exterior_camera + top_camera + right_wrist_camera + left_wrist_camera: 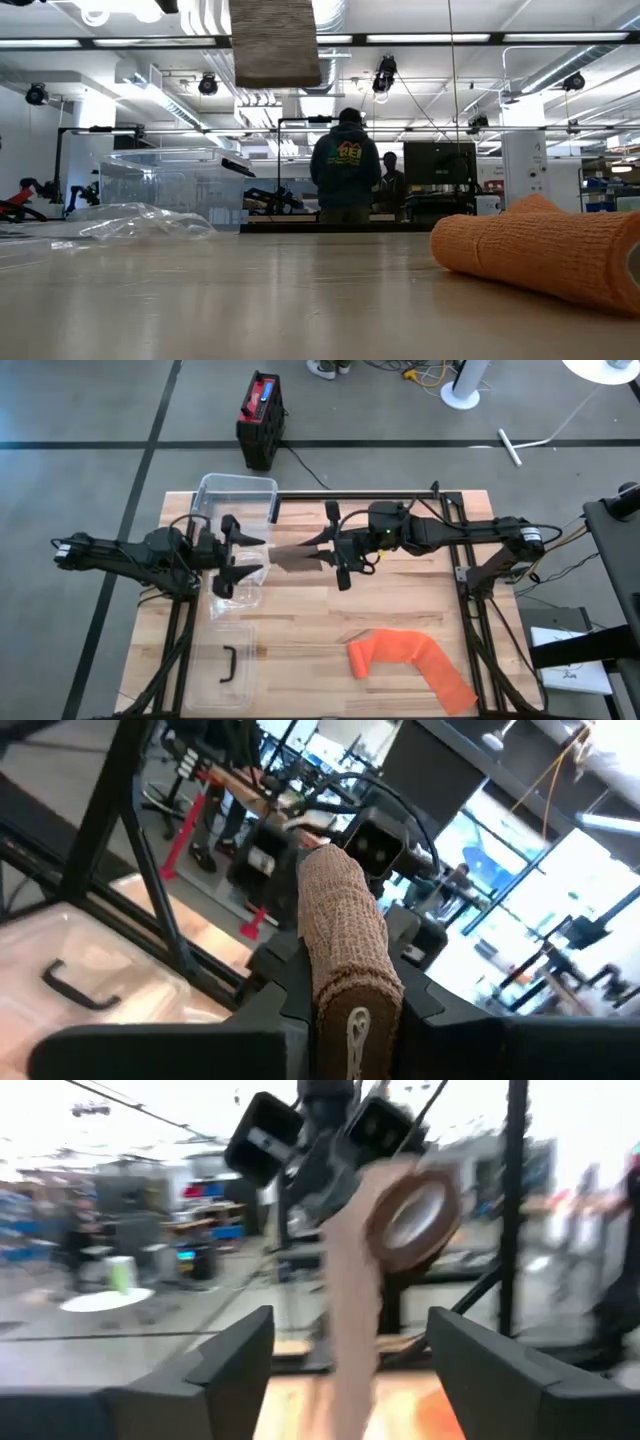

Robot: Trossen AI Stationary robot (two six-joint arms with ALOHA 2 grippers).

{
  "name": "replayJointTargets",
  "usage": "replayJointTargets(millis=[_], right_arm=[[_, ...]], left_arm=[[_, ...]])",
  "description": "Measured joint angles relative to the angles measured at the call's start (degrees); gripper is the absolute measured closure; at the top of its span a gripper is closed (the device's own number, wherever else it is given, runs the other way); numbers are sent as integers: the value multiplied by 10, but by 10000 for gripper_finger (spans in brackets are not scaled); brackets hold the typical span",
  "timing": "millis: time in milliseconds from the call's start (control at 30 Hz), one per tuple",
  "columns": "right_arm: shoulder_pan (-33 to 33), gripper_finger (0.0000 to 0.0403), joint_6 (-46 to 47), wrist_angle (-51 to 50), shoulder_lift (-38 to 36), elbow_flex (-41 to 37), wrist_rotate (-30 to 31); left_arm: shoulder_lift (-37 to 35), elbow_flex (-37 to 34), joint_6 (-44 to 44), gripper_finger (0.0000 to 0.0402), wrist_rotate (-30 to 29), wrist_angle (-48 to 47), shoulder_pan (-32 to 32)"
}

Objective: Roll bandage
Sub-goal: Roll the brown bandage

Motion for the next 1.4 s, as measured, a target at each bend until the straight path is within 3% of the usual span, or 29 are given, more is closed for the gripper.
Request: replayJointTargets(millis=[167, 367, 467, 633, 767, 1200, 1400], right_arm=[[6, 353, -22, 4, 0, 0, 3], [7, 353, -46, 0, 0, -1, 5], [7, 353, -89, -9, 0, -2, -1], [7, 353, -145, -12, -1, 2, -5], [7, 353, -185, -22, -2, 2, -3], [7, 353, -252, -27, -2, 2, 1], [7, 353, -267, -27, -2, 2, 3]], left_arm=[[15, 22, -129, 99, 63, 26, -1], [58, 65, -120, 65, 41, 3, 6], [80, 104, -158, 59, 39, -37, 7], [107, 159, -179, 61, 73, -85, 0], [123, 188, -175, 66, 38, -114, 0], [180, 206, -173, 66, 20, -128, 1], [181, 204, -172, 114, 0, -131, 0]])
